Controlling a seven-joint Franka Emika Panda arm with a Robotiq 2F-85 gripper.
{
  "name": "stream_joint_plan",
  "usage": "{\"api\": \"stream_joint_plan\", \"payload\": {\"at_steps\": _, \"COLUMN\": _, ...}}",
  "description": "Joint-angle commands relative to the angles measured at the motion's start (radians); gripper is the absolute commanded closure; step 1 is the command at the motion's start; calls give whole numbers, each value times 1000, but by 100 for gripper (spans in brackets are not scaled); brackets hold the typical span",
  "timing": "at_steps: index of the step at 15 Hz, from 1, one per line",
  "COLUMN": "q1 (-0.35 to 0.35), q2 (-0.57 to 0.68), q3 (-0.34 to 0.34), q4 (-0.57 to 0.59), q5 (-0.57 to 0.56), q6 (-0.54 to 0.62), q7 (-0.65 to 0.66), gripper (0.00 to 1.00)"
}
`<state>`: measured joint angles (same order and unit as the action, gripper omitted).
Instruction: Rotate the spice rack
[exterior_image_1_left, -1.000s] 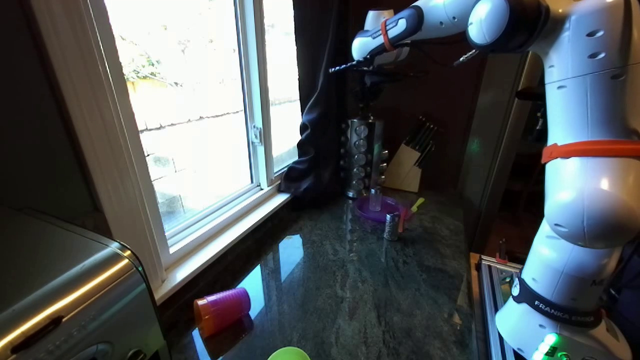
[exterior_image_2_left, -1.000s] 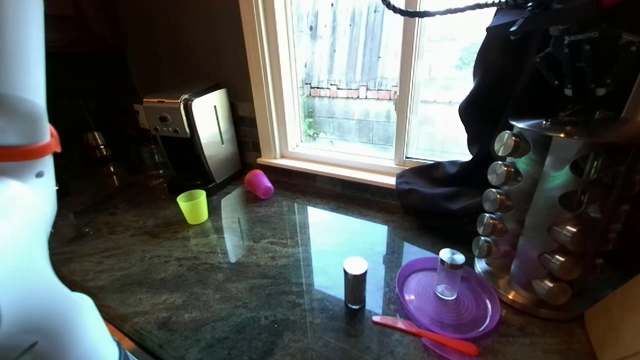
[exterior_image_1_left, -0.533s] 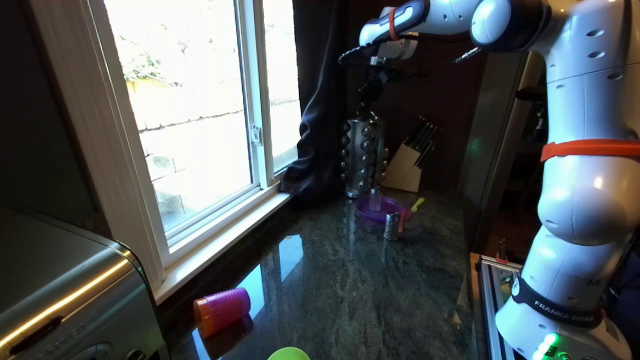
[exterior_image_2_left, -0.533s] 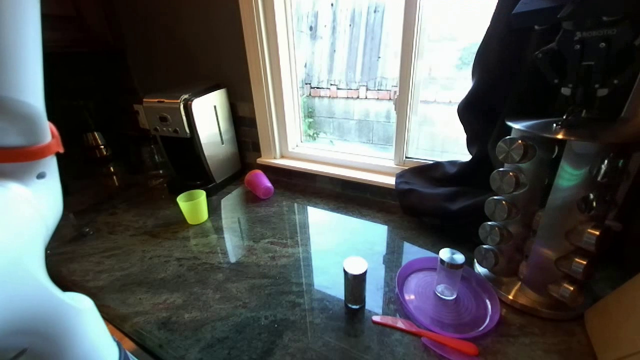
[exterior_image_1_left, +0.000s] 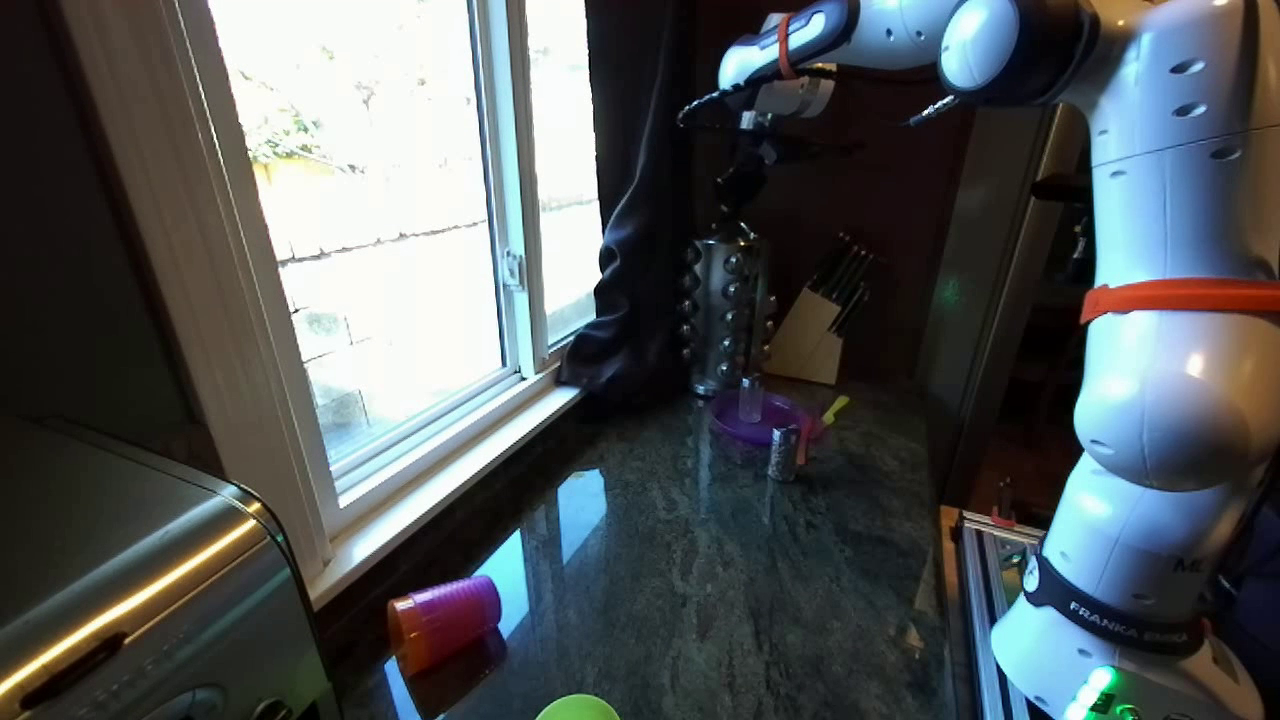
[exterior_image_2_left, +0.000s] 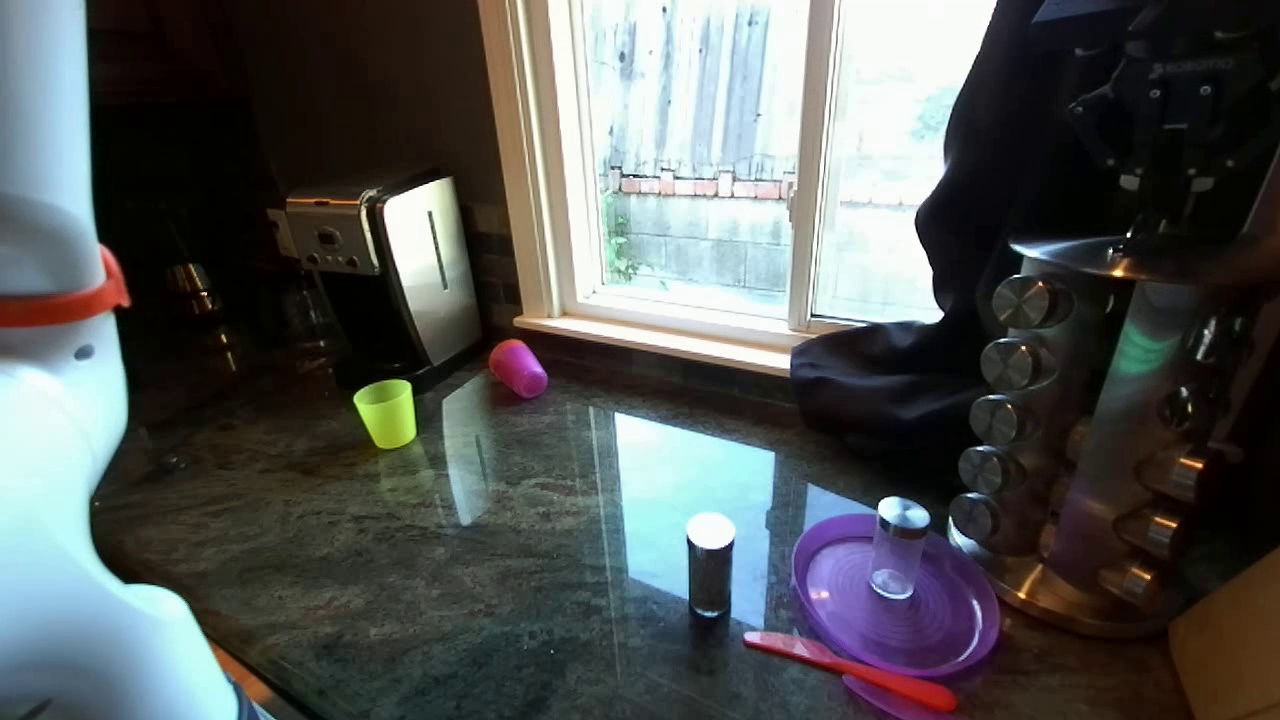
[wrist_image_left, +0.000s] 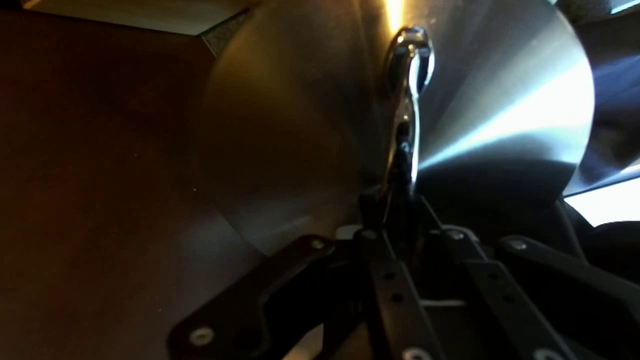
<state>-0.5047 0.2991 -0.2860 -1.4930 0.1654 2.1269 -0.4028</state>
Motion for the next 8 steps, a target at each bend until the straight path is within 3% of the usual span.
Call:
{"api": "stream_joint_plan", "payload": {"at_steps": 1, "q1": -29, "q2": 22, "q3": 16, "q4": 32, "q5": 27, "q6": -20, "q7": -118, "gripper": 95}}
{"api": "stream_joint_plan", "payload": {"at_steps": 4, "q1": -54, "q2": 43, "q3": 29, "q4": 63, "q5": 55, "q6": -33, "q7": -216, "gripper": 95}}
{"api": "stream_joint_plan", "payload": {"at_steps": 8, "q1": -94, "q2": 45, "q3": 59, "q4": 80, "q5": 118, "q6": -90, "q7": -458, "gripper": 95}}
